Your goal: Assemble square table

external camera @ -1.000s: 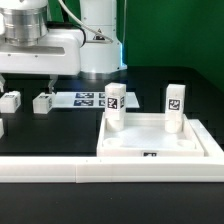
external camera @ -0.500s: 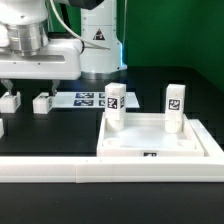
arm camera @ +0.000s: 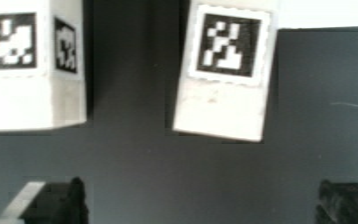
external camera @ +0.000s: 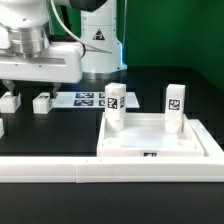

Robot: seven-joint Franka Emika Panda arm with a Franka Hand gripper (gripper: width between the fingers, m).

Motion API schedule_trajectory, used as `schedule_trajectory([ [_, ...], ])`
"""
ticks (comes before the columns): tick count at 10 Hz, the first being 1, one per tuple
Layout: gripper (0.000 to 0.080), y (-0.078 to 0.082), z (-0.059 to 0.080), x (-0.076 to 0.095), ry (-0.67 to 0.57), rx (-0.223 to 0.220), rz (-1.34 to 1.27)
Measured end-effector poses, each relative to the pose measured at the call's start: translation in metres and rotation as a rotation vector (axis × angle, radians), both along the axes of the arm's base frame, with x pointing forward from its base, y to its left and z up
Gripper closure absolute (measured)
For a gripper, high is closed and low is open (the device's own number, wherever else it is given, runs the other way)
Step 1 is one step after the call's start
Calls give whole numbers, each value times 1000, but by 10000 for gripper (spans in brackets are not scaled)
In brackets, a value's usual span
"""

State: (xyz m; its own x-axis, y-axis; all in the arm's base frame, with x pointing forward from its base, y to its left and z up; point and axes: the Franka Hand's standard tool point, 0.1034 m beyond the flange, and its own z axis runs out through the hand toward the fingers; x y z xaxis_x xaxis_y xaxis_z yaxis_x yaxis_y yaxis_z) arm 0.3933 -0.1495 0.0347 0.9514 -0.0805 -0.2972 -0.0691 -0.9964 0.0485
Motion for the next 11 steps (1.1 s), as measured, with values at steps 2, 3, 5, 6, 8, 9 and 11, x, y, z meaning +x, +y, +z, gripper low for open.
schedule_trajectory([
  [2, 150, 2, -1, -7, 56, 16, -7],
  [3, 150, 2, -1, -10, 137, 37, -15],
  [5, 150, 4, -1, -13, 265, 62, -23],
  [6, 150, 3, -2, -12, 325, 70, -27],
  [8, 150, 2, -4, -17, 465, 87, -40],
  [9, 150, 1, -7, -18, 525, 90, -43],
  [11, 150, 1, -17, -28, 629, 74, -55],
])
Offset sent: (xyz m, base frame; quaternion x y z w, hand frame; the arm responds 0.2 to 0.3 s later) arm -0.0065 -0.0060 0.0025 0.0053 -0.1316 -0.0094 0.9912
